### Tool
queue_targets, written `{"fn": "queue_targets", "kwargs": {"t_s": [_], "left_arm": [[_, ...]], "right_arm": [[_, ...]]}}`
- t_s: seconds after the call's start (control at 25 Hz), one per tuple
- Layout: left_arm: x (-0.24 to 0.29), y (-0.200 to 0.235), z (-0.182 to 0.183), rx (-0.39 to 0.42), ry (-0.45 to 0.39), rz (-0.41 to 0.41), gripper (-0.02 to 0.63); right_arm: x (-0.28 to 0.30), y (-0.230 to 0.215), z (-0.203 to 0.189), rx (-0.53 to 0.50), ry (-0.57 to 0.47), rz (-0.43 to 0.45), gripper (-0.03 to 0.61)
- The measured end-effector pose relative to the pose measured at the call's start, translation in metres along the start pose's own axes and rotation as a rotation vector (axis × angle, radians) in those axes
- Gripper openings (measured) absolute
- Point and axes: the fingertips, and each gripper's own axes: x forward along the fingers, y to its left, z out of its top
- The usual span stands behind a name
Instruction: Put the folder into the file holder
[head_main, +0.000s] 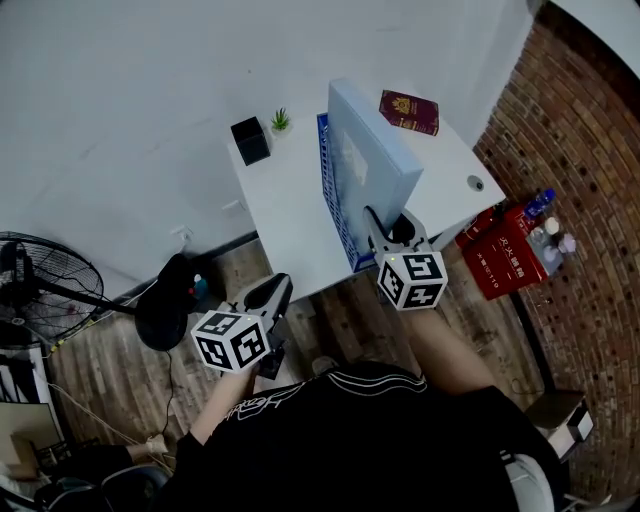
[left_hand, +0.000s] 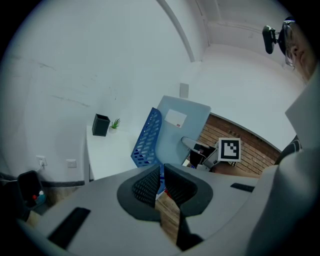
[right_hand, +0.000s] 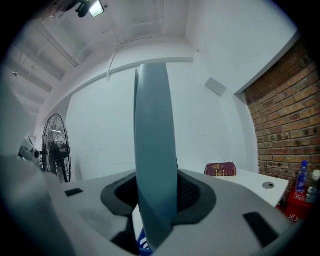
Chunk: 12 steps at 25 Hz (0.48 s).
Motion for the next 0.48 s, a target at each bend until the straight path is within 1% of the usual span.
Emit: {"fn": "queue_targets", "kwargs": {"t_s": [0.28,0.48], "left_arm": [[-0.004,0.007,0.002,-0.004,-0.004,0.017,0.049],[-0.005,0.008,-0.003,-0.005,0.001,0.019,0.049]], "right_arm": [[0.005,0.001,-0.024,-0.012,0.043,-0.011,0.166],[0.007,0.0,-0.041,-0.012,0.088,-0.014,0.17]]}}
